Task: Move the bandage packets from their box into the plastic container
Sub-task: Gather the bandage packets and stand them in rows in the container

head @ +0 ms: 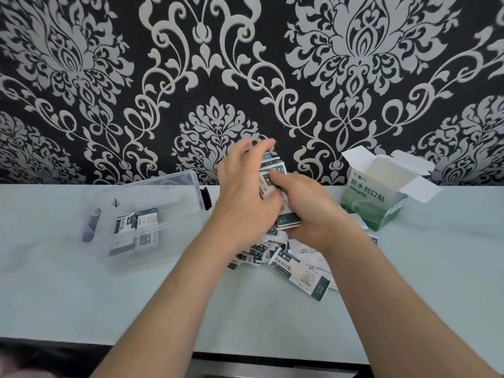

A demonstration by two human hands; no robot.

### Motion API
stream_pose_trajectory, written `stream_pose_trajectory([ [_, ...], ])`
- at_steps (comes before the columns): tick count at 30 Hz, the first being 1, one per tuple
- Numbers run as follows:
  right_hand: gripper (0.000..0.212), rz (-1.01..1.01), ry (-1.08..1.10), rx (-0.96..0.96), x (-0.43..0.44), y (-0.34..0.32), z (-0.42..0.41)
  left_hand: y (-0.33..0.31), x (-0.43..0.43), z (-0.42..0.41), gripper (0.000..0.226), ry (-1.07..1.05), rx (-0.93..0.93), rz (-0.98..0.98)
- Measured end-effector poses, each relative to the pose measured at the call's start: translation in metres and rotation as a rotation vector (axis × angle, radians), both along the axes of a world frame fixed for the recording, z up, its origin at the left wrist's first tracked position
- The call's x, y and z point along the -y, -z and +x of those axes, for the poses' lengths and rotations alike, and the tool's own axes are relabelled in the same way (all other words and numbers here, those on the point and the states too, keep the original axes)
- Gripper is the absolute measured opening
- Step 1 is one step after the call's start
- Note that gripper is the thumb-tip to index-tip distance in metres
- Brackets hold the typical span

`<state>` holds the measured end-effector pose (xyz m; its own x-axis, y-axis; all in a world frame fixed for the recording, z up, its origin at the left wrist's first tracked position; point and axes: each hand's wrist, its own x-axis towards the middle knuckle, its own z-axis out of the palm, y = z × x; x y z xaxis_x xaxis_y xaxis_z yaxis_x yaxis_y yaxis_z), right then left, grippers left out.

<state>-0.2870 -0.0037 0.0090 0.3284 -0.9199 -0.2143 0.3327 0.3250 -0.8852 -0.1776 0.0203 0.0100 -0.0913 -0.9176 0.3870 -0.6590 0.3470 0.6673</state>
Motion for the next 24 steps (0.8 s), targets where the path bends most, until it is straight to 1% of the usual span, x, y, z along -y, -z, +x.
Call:
stream_pose_trajectory([
  [2, 0.020, -0.019, -0.001, -0.068, 0.000, -0.001, -0.005, -0.005, -0.003, 0.006, 0.076, 0.126, 0.092, 0.154],
  [3, 0.021, -0.033, -0.007, -0.113, 0.000, -0.001, -0.006, -0.005, -0.004, 0.007, 0.085, 0.154, 0.145, 0.198],
  [5, 0.020, -0.097, -0.027, -0.255, 0.001, 0.002, -0.006, -0.001, -0.005, 0.005, 0.097, 0.144, 0.268, 0.217],
  [7, 0.020, -0.175, -0.053, -0.404, 0.004, 0.008, -0.003, 0.004, -0.005, 0.001, 0.098, 0.105, 0.386, 0.186],
  [9, 0.024, -0.198, -0.109, -0.433, 0.004, 0.010, 0.000, 0.006, -0.004, 0.002, 0.092, 0.073, 0.437, 0.140],
  [12, 0.025, -0.190, -0.220, -0.335, 0.003, 0.007, -0.002, 0.003, -0.001, 0.006, 0.084, 0.017, 0.461, 0.054],
  [14, 0.024, -0.201, -0.272, -0.317, 0.003, 0.006, -0.004, 0.002, 0.000, 0.007, 0.080, -0.023, 0.442, 0.020],
  [17, 0.023, -0.228, -0.266, -0.376, 0.003, 0.005, -0.009, 0.004, -0.002, 0.005, 0.074, -0.064, 0.410, -0.027],
  [19, 0.024, -0.248, -0.256, -0.384, 0.004, 0.004, -0.015, 0.003, -0.003, 0.003, 0.065, -0.073, 0.377, -0.065],
  [22, 0.033, -0.259, -0.254, -0.378, 0.007, 0.004, -0.027, -0.006, -0.004, 0.005, 0.053, -0.042, 0.272, -0.013],
  [24, 0.037, -0.217, -0.257, -0.360, 0.009, 0.003, -0.035, -0.012, -0.003, 0.009, 0.037, -0.019, 0.267, 0.032],
])
